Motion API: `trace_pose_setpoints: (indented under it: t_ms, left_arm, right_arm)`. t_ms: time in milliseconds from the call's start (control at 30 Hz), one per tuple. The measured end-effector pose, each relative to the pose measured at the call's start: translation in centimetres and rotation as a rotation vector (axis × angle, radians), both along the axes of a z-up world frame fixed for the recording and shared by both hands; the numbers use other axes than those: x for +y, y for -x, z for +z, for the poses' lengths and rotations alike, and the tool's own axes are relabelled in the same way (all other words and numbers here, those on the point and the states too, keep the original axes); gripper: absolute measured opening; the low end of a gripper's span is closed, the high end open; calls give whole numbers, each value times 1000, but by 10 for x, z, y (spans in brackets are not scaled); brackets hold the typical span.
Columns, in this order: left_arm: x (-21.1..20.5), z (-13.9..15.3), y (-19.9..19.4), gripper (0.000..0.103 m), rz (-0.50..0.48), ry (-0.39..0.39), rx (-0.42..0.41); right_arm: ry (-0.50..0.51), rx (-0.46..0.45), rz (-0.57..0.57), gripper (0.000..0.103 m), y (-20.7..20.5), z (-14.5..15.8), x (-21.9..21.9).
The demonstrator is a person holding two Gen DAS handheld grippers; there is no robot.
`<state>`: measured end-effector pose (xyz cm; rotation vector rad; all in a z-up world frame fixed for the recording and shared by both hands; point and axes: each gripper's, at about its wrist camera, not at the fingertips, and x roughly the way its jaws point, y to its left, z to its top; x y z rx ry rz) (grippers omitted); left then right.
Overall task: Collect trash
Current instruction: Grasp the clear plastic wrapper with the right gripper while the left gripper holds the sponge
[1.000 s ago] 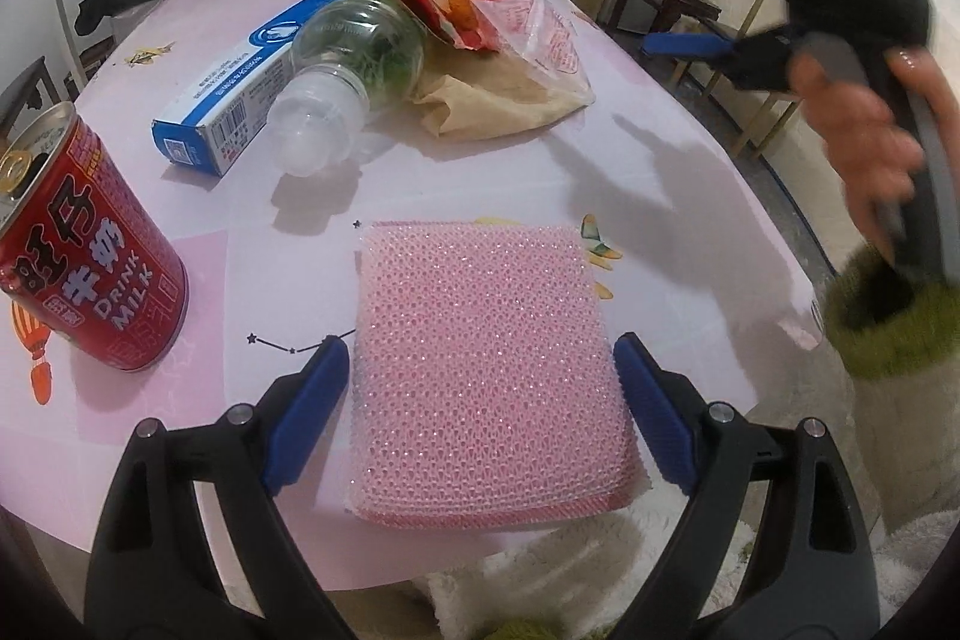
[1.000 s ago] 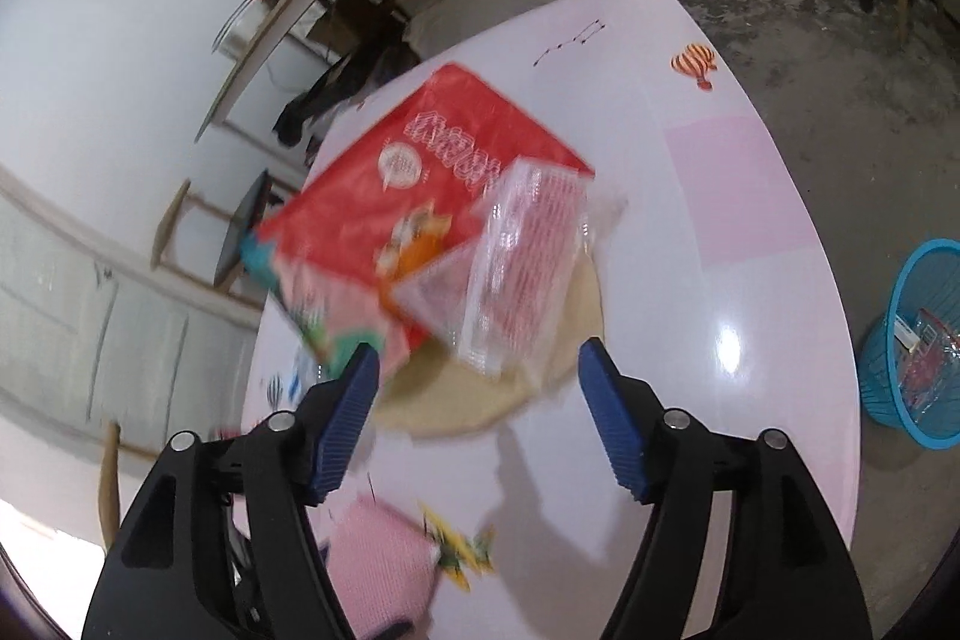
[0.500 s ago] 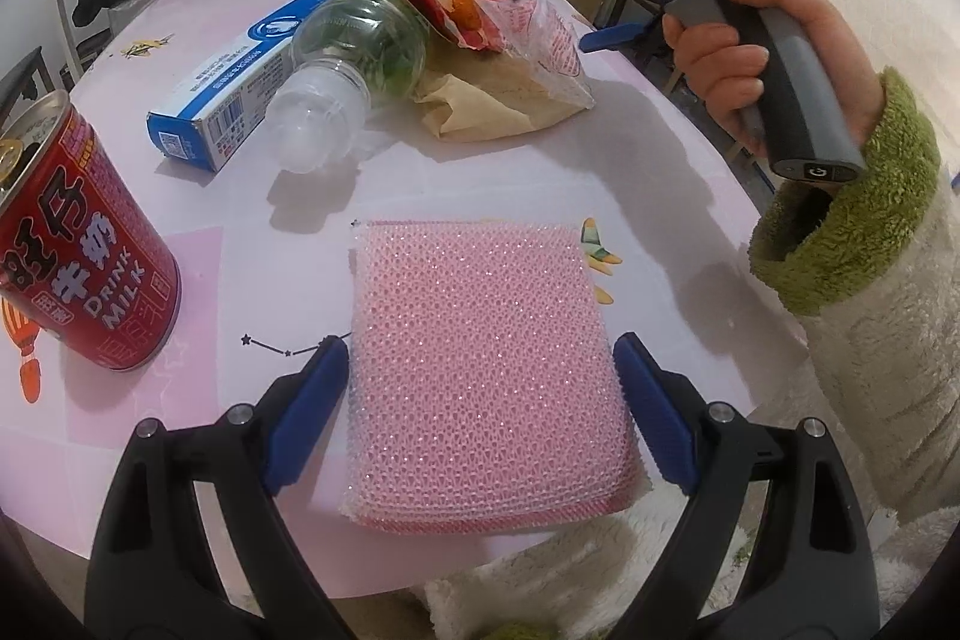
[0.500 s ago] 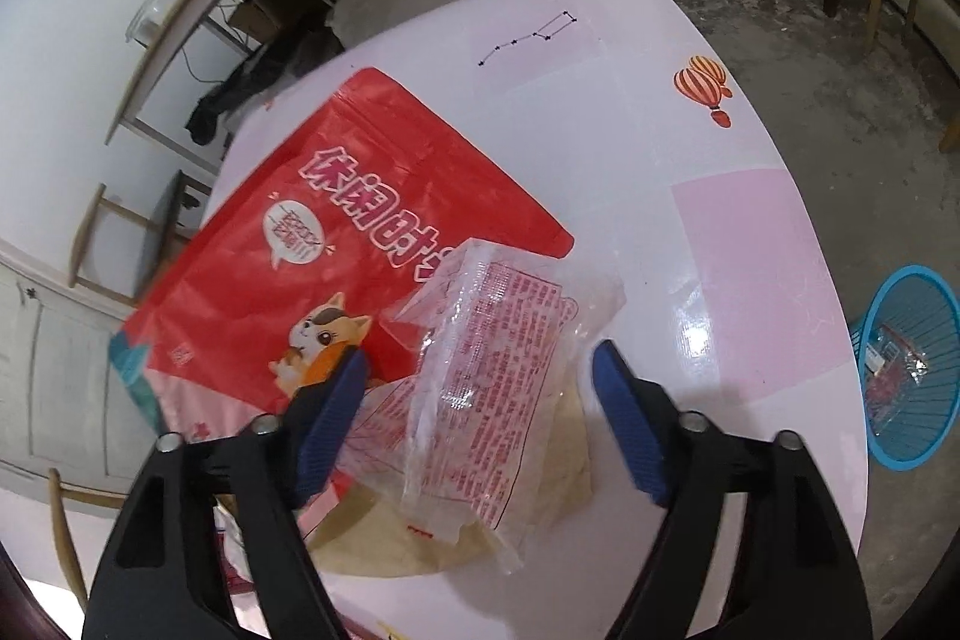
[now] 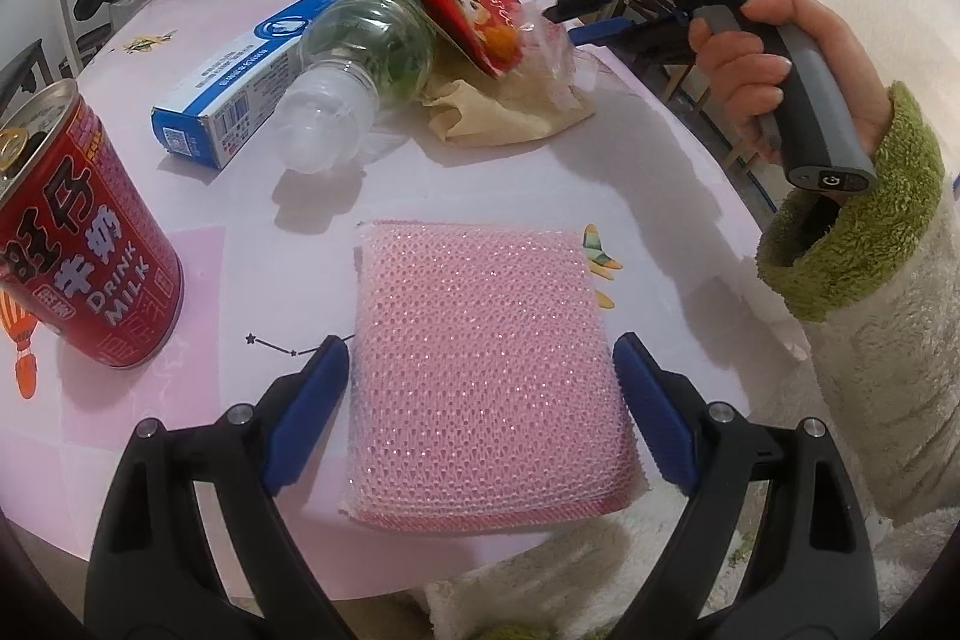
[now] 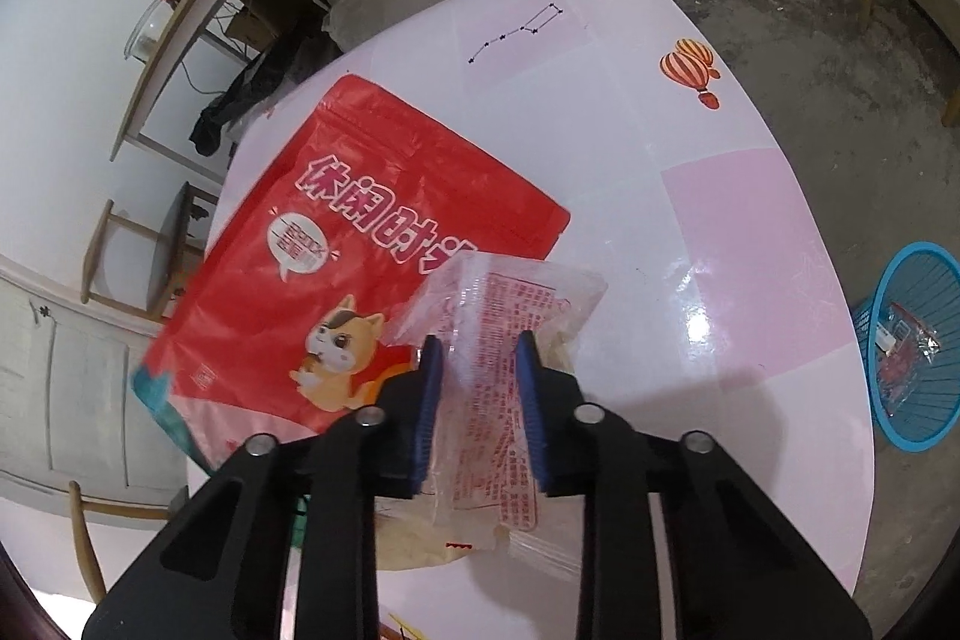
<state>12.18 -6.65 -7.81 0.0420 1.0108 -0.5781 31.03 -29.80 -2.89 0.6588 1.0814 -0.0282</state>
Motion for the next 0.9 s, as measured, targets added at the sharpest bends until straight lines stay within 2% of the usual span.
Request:
trace_pose_setpoints:
  t_ms: [333, 567, 733, 900]
  left_arm:
    - [21, 1, 0, 85, 34, 60, 19]
    - [35, 4, 1, 85, 46, 97, 44]
    - [40, 8, 1, 85, 37, 86, 55]
    - [32, 8, 1, 85, 19, 33, 53]
  right_arm:
    - [-24, -62, 6, 19, 28, 23, -10]
    - [-54, -138, 47, 19, 83, 63, -19]
    - [32, -133, 145, 19, 128, 82, -6]
    - [169, -56, 246, 20, 154, 57, 21]
